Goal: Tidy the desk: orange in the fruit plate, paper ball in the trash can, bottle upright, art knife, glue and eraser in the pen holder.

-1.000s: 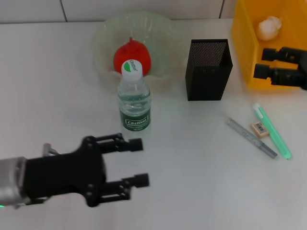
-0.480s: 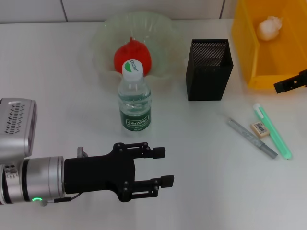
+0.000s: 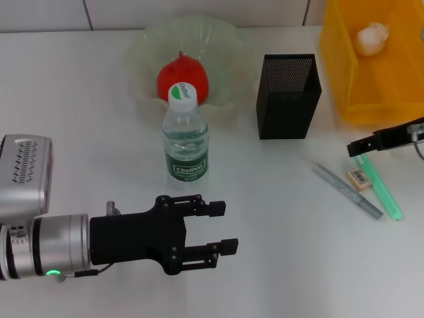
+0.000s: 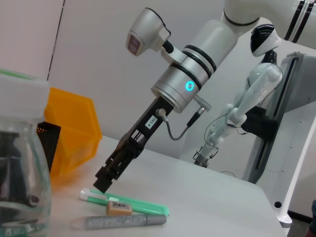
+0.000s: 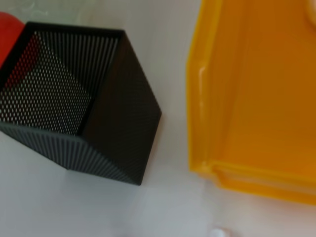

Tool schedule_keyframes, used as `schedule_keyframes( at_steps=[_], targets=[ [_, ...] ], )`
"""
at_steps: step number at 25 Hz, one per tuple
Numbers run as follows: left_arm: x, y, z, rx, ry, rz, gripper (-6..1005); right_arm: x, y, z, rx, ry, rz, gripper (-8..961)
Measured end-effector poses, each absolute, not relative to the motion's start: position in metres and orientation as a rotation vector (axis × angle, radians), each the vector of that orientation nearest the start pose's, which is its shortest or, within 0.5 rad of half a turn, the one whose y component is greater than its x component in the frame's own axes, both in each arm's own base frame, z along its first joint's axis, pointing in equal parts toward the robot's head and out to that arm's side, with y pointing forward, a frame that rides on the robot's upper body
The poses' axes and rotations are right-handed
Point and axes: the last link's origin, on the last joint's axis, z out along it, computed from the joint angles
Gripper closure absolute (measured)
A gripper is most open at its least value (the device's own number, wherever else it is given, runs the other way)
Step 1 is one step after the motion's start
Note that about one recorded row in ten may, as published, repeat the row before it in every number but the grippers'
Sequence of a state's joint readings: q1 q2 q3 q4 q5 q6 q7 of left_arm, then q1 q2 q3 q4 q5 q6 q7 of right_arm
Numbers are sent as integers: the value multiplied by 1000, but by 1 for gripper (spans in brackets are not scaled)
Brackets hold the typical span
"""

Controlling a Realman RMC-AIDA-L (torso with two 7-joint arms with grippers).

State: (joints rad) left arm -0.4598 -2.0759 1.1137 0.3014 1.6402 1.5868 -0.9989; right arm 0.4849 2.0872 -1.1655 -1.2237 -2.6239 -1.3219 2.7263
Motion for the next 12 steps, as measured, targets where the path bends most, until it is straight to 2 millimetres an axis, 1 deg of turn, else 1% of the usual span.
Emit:
schedule_keyframes(
  at_steps=[5,12],
  targets=[
    [-264,254,-74,-2907,-500,-942,336,257,367,11,-2168,1395,-218,157],
    [-265,255,-74,-2899,-504,-933,336,257,370,4,-2177,1397,-243,157]
  ],
)
